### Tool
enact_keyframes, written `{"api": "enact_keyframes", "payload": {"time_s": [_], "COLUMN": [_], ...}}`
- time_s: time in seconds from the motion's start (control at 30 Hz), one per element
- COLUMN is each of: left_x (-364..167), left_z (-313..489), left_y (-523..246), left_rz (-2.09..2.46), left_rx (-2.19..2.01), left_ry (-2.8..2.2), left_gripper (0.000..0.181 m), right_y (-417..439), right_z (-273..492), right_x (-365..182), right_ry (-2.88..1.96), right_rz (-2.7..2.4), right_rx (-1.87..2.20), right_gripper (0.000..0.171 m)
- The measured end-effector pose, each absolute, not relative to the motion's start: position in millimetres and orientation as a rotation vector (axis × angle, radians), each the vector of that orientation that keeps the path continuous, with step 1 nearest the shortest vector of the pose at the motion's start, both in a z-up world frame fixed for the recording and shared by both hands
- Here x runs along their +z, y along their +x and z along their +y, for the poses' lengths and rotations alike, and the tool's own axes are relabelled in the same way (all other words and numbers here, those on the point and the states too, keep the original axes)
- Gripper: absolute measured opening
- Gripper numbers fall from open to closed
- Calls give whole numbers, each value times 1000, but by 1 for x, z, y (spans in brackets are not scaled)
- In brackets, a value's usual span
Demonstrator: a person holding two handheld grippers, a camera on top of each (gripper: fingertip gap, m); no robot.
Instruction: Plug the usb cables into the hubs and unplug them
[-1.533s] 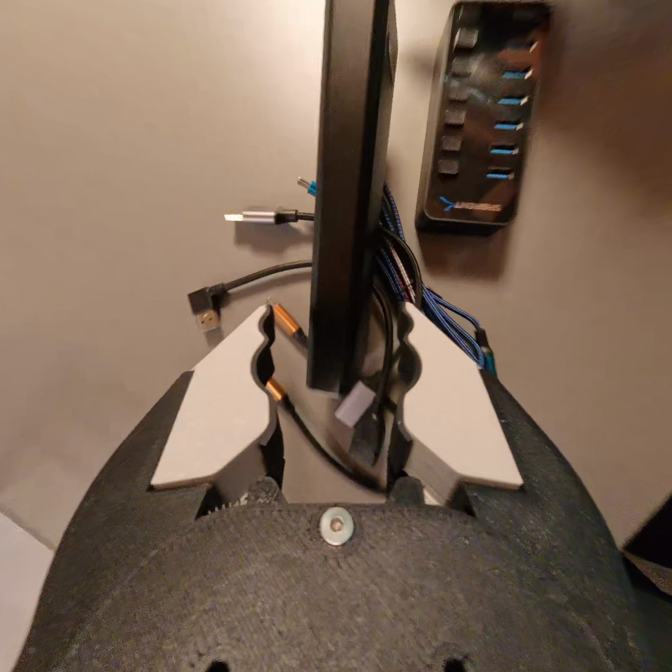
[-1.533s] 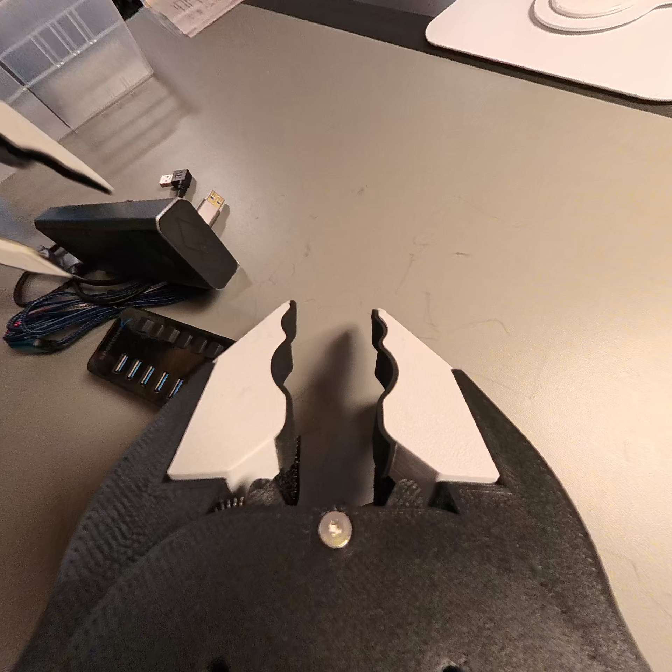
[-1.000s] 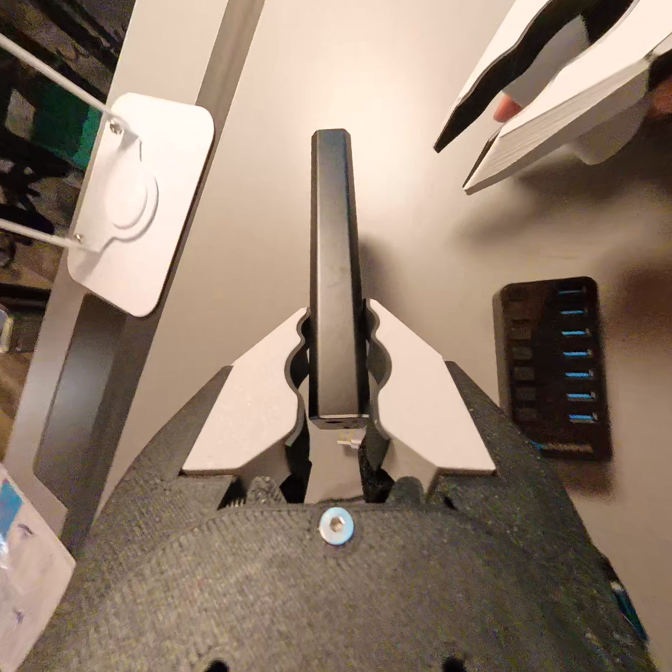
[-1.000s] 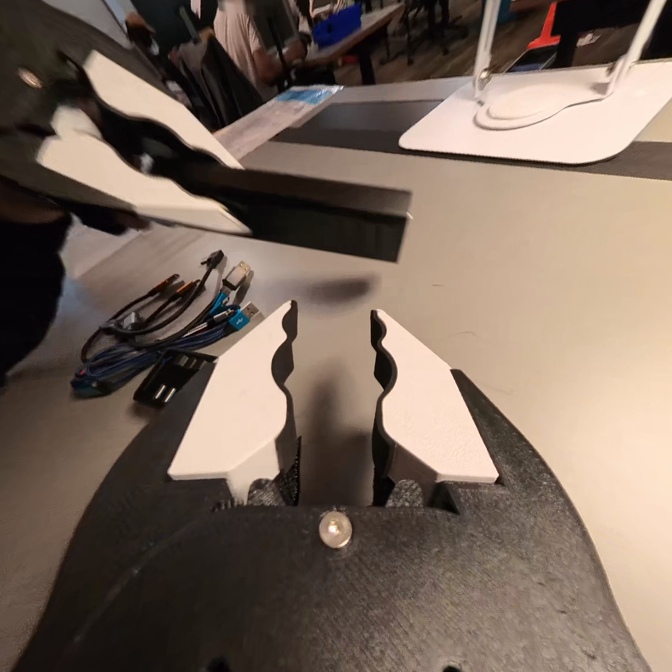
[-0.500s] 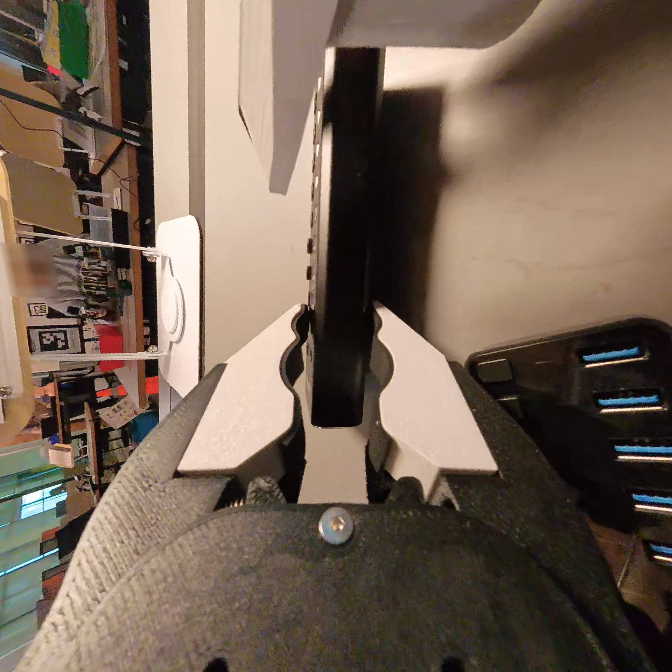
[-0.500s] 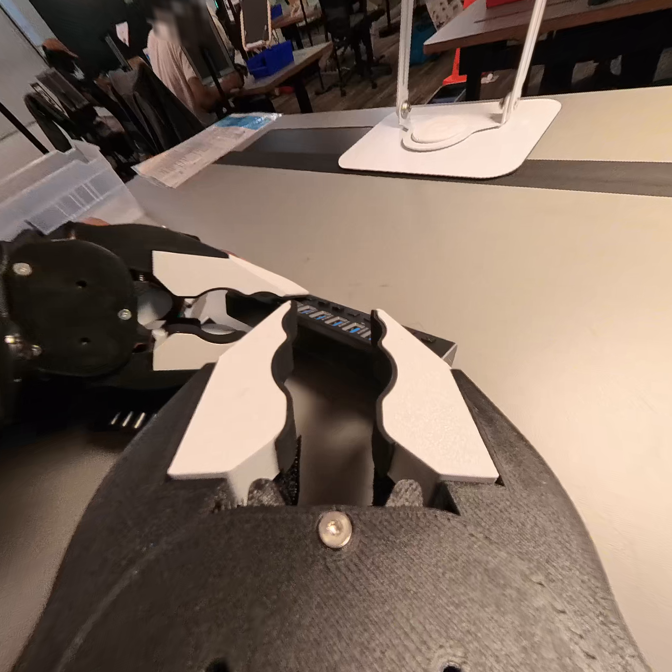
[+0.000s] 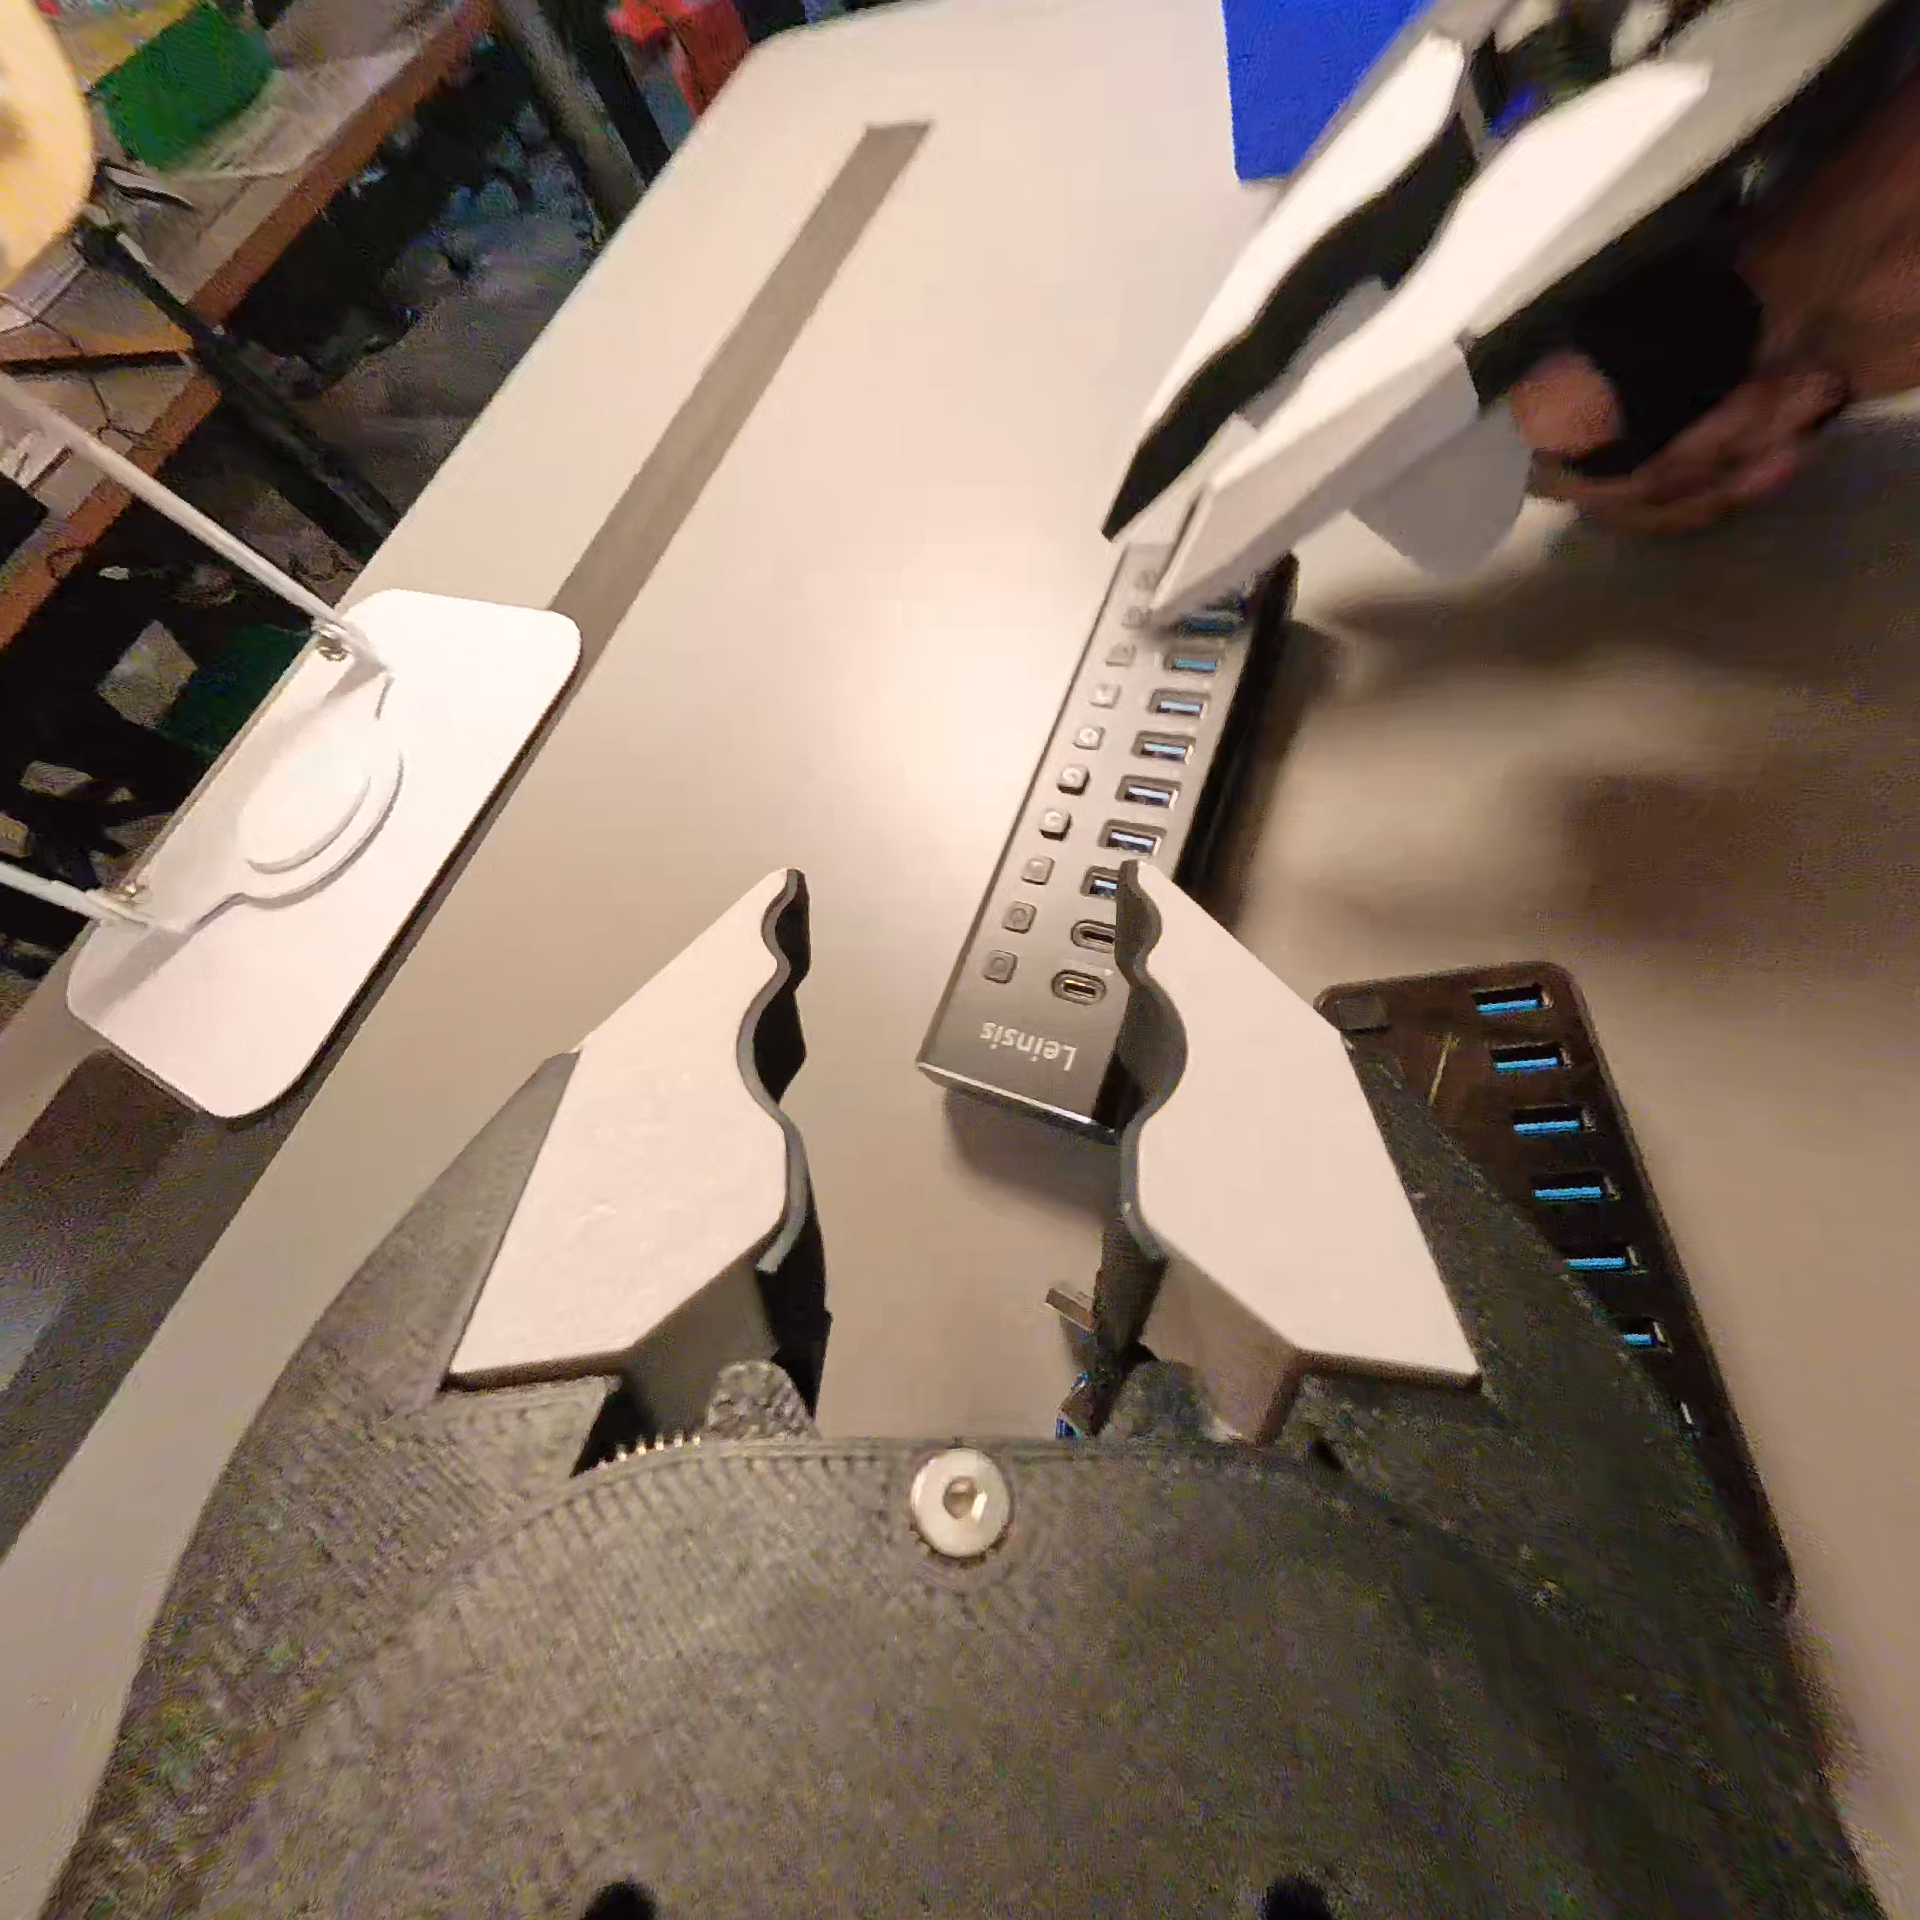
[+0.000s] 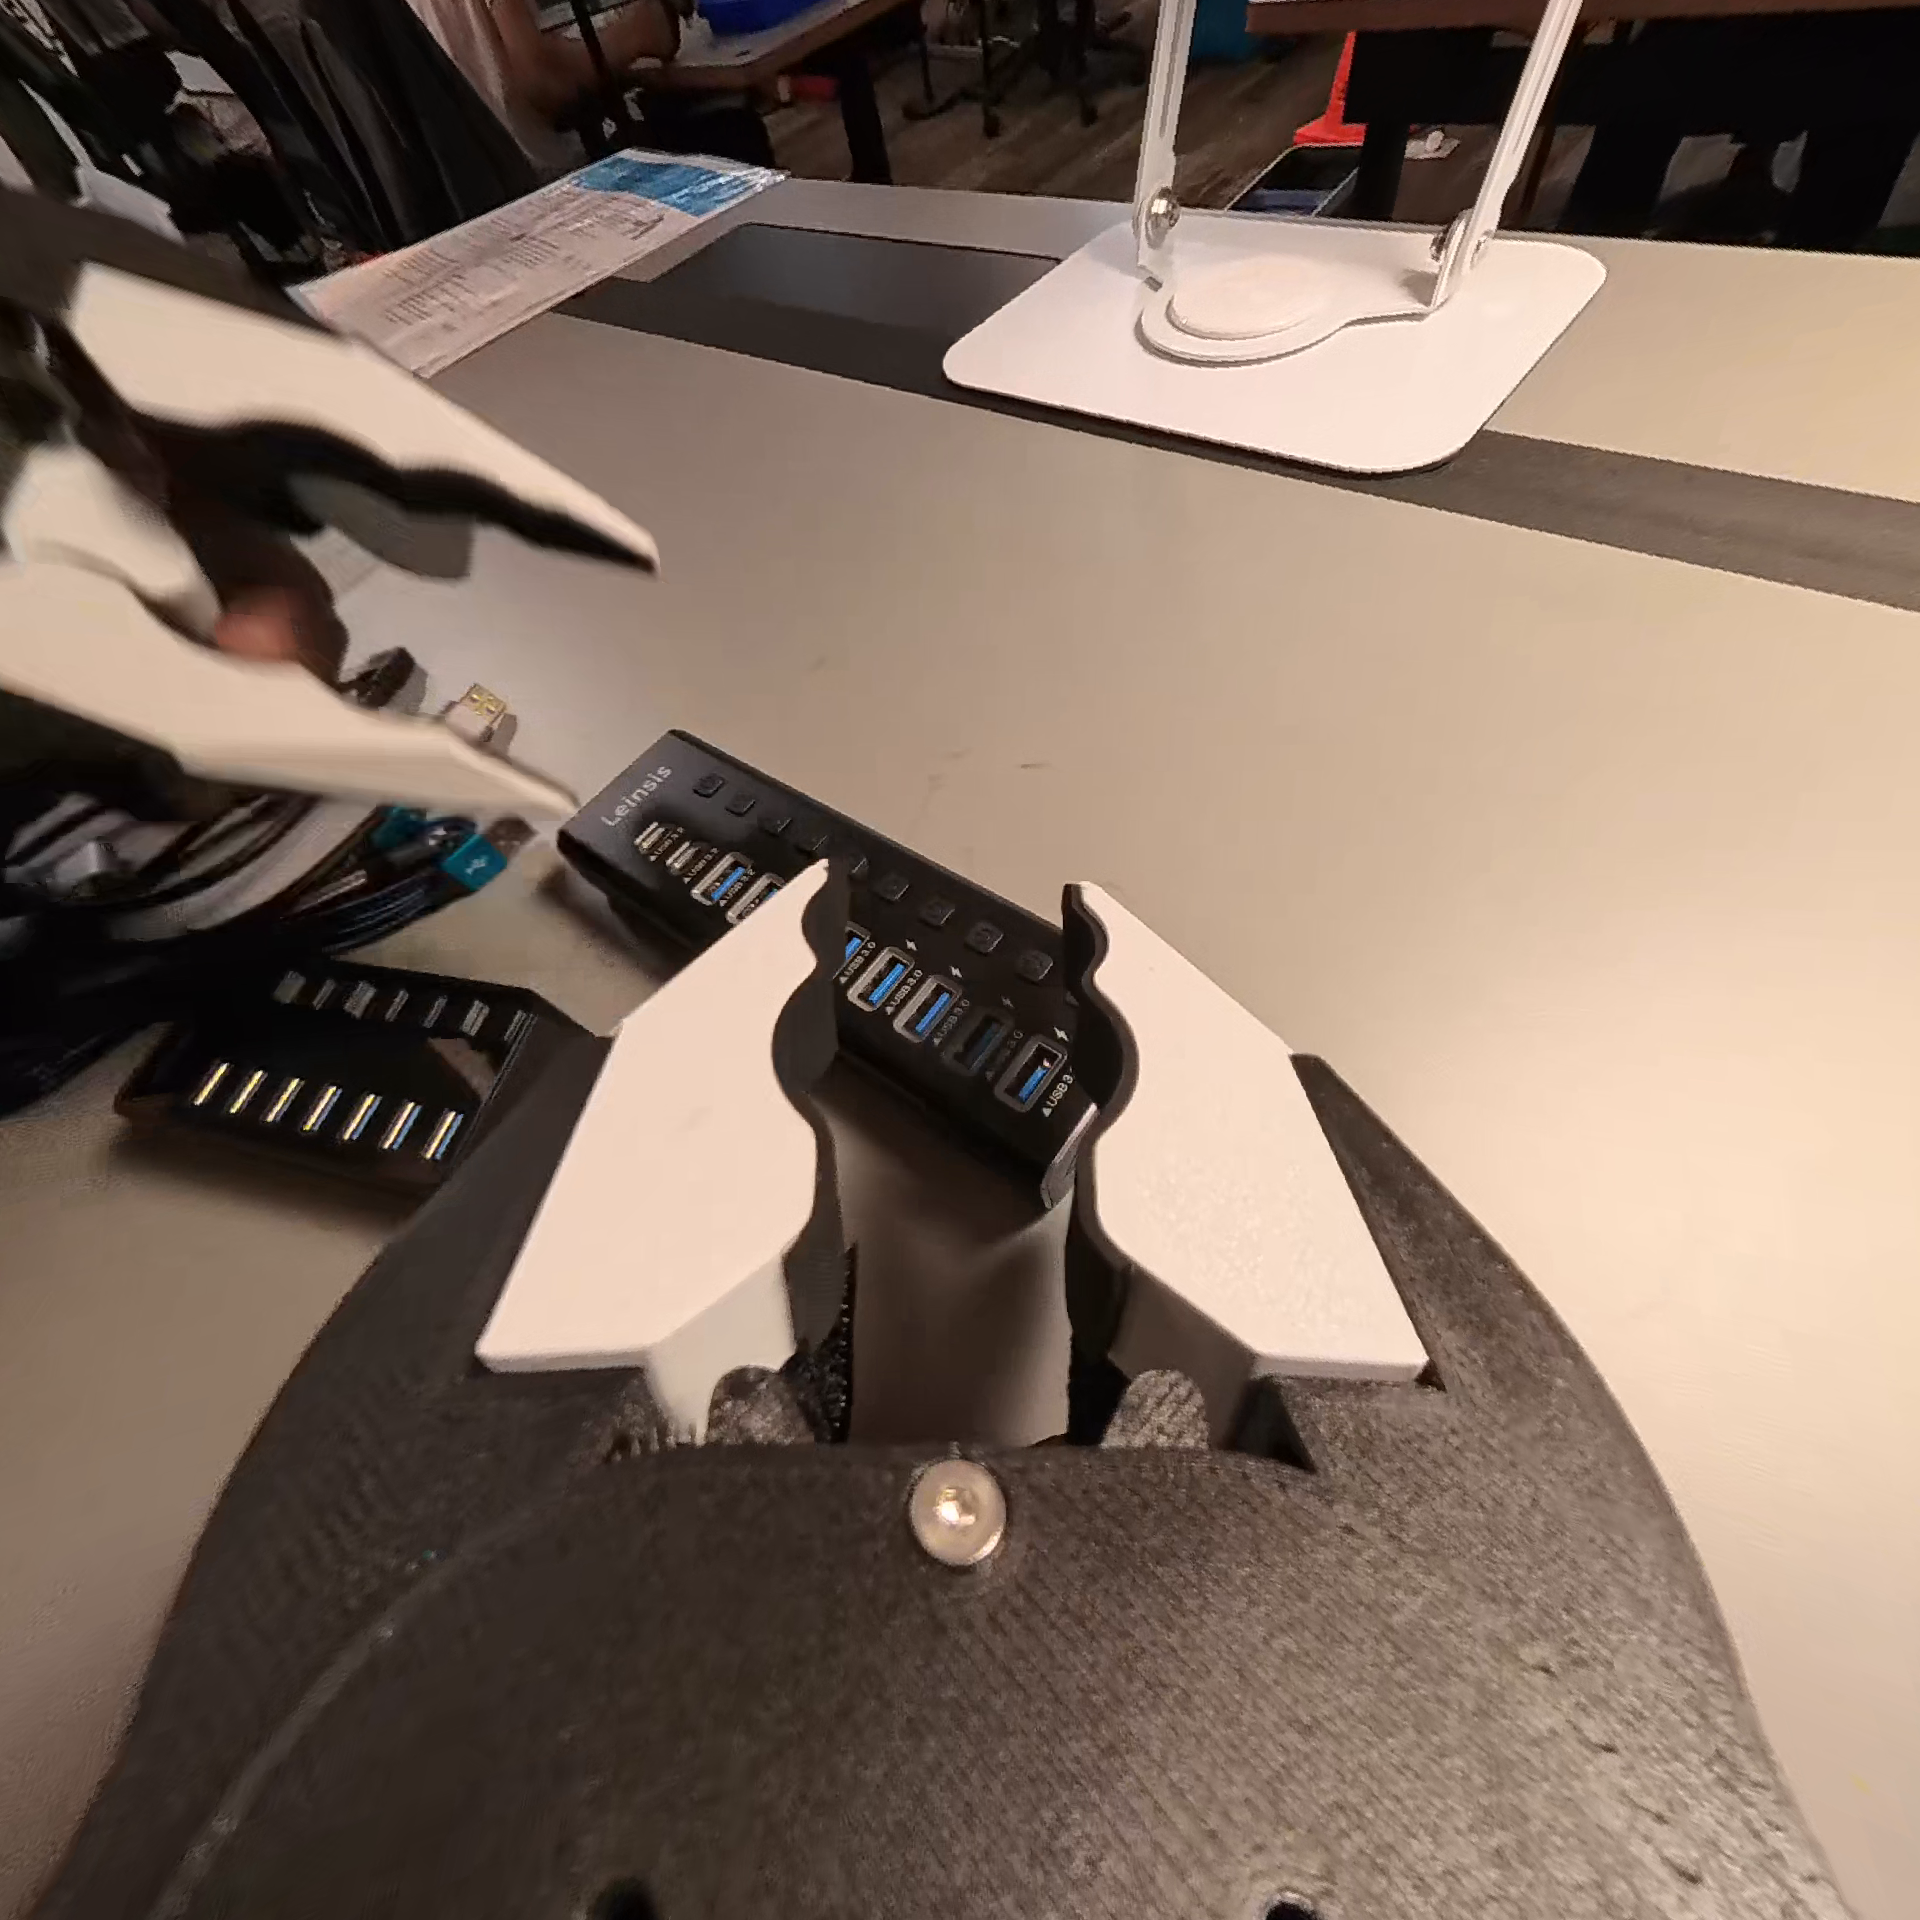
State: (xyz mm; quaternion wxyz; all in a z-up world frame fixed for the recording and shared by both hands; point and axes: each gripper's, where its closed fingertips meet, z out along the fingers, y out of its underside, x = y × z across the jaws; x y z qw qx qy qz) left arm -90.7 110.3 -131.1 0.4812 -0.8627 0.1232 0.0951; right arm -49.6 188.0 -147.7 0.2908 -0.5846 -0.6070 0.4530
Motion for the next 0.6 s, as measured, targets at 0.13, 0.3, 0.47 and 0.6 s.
{"api": "enact_keyframes", "payload": {"time_s": [0.13,0.3,0.47,0.6], "left_x": [-98,-129,-134,-138], "left_z": [81,36,22,21], "left_y": [-127,-144,-132,-121], "left_rz": [28,-21,39,91], "left_rx": [27,-48,-101,-120], "left_ry": [-1964,-2099,-2136,-2165], "left_gripper": [64,70,70,69], "right_y": [-48,-39,-16,-9], "right_z": [177,142,90,72], "right_x": [-144,-135,-145,-164], "right_ry": [-1484,-1270,-1034,-907], "right_rz": [-1681,-1831,-2094,-2247], "right_rx": [1257,1380,1403,1248], "right_gripper": [43,45,50,73]}}
